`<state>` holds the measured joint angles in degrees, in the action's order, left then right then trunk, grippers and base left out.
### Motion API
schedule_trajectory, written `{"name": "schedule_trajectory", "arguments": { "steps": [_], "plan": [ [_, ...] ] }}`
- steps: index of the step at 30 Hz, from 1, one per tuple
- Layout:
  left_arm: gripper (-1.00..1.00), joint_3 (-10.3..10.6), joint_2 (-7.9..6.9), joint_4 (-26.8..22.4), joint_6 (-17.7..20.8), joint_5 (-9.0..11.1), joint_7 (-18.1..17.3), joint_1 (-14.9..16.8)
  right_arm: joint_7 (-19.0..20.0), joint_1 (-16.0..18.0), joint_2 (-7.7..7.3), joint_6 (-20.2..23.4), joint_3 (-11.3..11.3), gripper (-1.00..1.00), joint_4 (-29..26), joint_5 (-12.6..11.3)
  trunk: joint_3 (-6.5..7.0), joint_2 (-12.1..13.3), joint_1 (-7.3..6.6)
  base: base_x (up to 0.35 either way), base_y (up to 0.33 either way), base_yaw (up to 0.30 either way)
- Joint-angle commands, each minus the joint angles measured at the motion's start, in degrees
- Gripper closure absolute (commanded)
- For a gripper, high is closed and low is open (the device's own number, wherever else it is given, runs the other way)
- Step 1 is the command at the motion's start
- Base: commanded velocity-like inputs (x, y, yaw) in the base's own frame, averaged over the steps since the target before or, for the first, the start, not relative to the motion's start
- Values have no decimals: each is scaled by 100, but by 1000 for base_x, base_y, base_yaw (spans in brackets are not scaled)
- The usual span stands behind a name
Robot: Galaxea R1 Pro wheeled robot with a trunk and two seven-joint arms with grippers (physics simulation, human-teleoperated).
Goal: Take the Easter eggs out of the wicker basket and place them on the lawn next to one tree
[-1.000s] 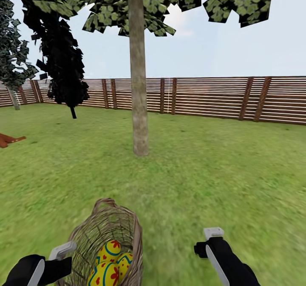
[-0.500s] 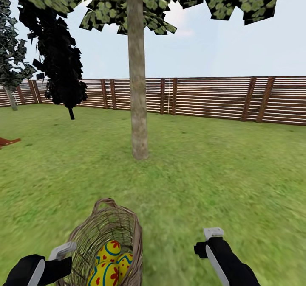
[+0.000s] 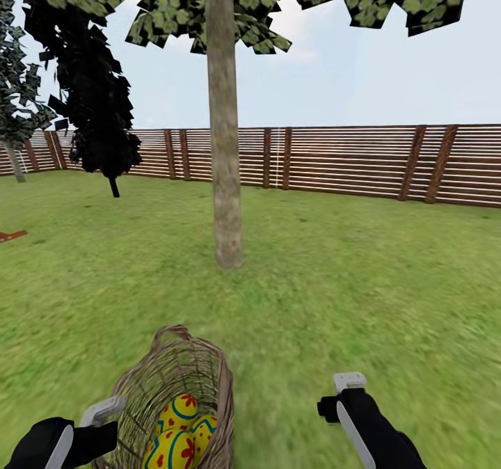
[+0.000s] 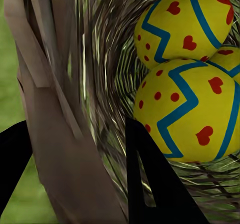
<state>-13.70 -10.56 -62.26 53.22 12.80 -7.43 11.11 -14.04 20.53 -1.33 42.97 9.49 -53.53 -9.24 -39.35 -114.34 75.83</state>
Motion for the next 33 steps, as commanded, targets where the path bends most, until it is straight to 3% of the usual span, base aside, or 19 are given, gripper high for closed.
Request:
{"name": "schedule_trajectory", "arguments": {
  "steps": [1, 29, 33],
  "plan": [
    [100, -10, 1, -5, 30, 68, -39, 5, -55, 4, -7, 18, 26, -100, -7, -60, -6, -3, 3, 343, 0, 0],
    [100, -19, 1, 1, 30, 65, -47, 5, -55, 4, -7, 18, 25, -100, 1, -52, -6, -3, 3, 343, 0, 21],
    [100, -14, 1, 3, 30, 65, -40, 5, -63, 4, -6, 27, 27, -100, -8, -48, -6, -3, 3, 343, 0, 217]
  ]
}}
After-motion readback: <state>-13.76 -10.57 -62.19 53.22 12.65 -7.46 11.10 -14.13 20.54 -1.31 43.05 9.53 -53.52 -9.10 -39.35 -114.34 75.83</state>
